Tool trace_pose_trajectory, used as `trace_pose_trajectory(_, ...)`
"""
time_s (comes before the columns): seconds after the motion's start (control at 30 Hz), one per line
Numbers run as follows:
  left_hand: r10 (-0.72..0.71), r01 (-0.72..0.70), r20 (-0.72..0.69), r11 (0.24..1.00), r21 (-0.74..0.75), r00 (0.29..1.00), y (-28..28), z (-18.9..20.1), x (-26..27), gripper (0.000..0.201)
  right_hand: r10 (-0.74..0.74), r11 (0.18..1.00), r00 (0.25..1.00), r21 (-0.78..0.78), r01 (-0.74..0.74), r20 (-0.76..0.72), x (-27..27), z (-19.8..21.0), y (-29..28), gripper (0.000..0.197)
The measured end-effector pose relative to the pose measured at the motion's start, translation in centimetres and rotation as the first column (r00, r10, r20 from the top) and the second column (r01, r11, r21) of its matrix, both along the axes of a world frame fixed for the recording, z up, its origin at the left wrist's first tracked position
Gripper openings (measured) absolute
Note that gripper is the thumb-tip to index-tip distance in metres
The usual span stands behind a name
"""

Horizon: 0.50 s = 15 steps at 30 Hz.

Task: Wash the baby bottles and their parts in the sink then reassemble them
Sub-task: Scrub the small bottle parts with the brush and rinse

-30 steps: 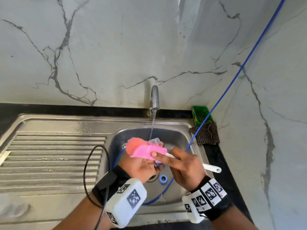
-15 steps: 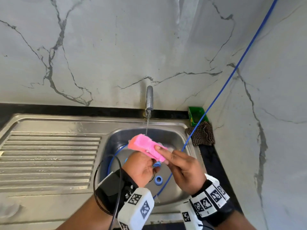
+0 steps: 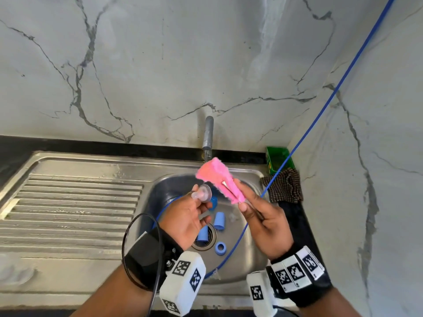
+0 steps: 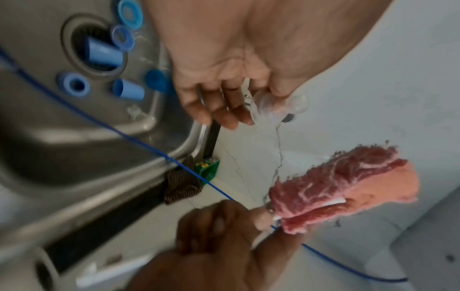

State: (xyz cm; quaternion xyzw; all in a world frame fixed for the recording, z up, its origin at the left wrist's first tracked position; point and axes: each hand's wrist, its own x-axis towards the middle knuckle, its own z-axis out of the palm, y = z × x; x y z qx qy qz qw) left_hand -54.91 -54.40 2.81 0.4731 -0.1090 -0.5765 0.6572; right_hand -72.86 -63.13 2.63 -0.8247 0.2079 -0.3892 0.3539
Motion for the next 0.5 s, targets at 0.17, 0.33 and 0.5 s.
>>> trace_pose_trajectory(0.17,-0.008,0.009,0.004,1.0,-0.021,1.0,1.5,-0.4,0.2,0.033,-0.04,0.99,0.999,0.134,0.042,-0.02,-0.2,-0.5,0.4,0.051)
trace_pose_trajectory(0.33,-0.039,0.055,0.21,0.996,-0.073,0.977,3.3,-1.1,1.0,0.027,-0.018,0.988,0.996,0.153,0.03,-0.083,-0.3,-0.8,2.0,0.045)
trace_pose_trajectory(0.5,-0.018,0.061,0.422,0.994,-0.088,0.907,4.0,-1.8,3.0,0.051,-0.078,0.985,0.992,0.146,0.091,-0.095,0.4,-1.6,2.9,0.045)
